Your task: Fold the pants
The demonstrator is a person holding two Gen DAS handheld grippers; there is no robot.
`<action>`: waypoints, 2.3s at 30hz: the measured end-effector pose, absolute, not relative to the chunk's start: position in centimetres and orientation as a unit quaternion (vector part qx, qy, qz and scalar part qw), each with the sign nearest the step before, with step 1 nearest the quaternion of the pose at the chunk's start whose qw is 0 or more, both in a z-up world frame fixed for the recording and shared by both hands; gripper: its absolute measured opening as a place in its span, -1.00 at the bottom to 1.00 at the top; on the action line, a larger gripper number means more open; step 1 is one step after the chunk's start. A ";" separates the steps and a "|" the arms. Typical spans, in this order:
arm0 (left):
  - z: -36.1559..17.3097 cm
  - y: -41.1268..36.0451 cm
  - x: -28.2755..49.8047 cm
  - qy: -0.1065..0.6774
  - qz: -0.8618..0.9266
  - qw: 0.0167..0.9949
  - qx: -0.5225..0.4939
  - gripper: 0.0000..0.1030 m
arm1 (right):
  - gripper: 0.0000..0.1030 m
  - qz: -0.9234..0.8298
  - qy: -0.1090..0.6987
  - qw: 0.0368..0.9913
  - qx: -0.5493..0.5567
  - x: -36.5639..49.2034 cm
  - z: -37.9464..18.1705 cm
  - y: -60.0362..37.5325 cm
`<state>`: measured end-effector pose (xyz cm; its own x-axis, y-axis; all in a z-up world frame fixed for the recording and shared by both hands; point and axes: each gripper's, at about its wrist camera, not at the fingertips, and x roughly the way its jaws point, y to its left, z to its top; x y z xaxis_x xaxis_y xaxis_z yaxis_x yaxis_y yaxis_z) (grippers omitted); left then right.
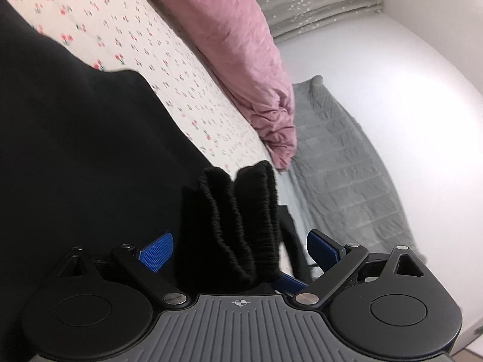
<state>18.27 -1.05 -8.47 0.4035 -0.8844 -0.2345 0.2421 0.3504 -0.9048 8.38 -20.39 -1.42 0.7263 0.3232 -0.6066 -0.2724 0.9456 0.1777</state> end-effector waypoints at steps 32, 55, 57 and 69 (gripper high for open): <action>-4.0 -0.2 16.7 0.398 -0.302 0.810 -0.307 -0.58 | 0.36 0.153 0.324 0.933 0.035 9.7 -2.0 -22.9; -2.7 18.7 11.7 0.311 -0.075 0.906 -0.277 -0.63 | 0.41 0.174 0.359 0.917 -0.015 11.5 -4.6 -17.1; -2.9 19.0 11.6 0.321 -0.053 0.909 -0.262 -0.63 | 0.43 0.178 0.356 0.917 -0.020 11.4 -4.7 -16.8; -4.5 17.7 13.0 0.385 -0.110 0.888 -0.225 0.30 | 0.52 0.178 0.352 0.918 -0.046 10.7 -4.9 -16.7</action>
<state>13.03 17.72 -4.50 0.6791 -0.3694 -0.6344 0.0224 0.8742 -0.4850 10.66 -16.68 -4.86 0.6883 0.2954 -0.6626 -0.3598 0.9321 0.0417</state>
